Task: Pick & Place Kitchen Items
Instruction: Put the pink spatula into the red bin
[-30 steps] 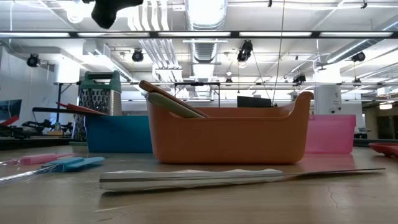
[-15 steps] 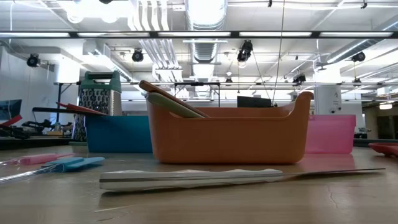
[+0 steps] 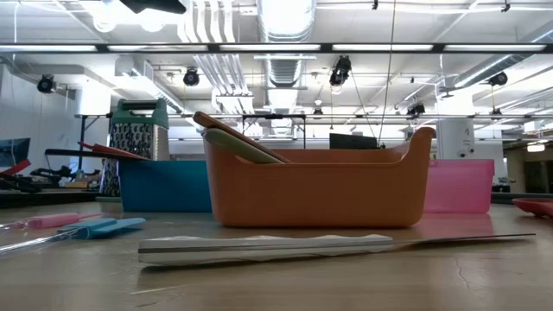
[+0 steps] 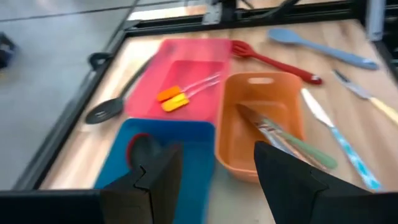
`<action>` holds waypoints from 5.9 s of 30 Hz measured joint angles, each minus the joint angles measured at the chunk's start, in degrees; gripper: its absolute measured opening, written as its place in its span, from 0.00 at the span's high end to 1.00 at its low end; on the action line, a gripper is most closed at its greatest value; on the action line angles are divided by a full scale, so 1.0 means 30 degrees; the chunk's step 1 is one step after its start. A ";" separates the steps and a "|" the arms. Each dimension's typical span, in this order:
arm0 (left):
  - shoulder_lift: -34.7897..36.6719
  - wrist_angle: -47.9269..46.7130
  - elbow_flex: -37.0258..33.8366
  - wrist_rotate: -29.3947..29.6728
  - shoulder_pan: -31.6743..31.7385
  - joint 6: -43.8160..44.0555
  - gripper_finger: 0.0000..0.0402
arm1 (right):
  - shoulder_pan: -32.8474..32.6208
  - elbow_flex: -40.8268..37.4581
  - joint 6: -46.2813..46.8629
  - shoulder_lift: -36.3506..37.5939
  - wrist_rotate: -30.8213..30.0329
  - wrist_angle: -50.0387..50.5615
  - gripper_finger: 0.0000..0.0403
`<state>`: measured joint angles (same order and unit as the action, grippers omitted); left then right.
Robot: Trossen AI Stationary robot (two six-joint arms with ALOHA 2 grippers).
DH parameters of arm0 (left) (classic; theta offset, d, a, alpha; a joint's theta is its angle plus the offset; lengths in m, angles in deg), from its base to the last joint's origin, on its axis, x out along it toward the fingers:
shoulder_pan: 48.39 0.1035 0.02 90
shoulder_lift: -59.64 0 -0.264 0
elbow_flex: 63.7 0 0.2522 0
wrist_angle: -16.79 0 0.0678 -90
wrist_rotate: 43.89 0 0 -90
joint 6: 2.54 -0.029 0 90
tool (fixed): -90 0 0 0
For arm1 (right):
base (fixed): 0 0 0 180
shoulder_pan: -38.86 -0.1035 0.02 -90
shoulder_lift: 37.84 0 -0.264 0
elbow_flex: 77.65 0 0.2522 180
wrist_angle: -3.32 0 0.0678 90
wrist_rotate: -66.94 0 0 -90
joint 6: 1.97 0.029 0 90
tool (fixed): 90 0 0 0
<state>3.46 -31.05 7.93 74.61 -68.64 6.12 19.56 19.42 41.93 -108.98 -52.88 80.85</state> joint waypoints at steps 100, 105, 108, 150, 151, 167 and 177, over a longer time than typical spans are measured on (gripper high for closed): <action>-0.0328 -0.9717 0.1574 -0.6424 0.1310 1.5808 0.68 | -0.2876 -0.3375 0.4362 0.0272 -0.5943 -0.1045 0.75; -0.1293 -0.8710 0.1574 -0.7335 -0.1143 2.0591 0.75 | -0.1406 -0.3344 0.2640 0.1633 -0.6126 -0.1035 0.79; -0.2157 -0.8752 0.1600 -0.7335 -0.2519 2.3225 0.77 | -0.0710 -0.3351 0.1790 0.2179 -0.6122 -0.1021 0.81; -1.1952 -0.6066 0.1559 -1.0652 -0.0492 1.9691 0.43 | 0.1255 -0.3490 -0.1348 0.2434 -0.5902 -0.0909 0.87; -1.2080 -0.6063 0.1559 -1.0447 -0.0481 1.9547 0.43 | 0.1256 -0.3490 -0.1348 0.2434 -0.5902 -0.0912 0.87; -1.5665 -0.5900 0.1597 -1.1730 -0.0005 1.8575 0.43 | 0.1242 -0.3490 -0.1144 0.2434 -0.5531 -0.1028 0.87; -1.6764 -0.5509 0.1608 -1.1855 0.0233 1.8084 0.64 | 0.1242 -0.3490 -0.1130 0.2434 -0.5341 -0.1070 0.87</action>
<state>-46.83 -47.58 12.75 39.05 -67.94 60.37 23.28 8.95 38.54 -101.68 -68.91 77.64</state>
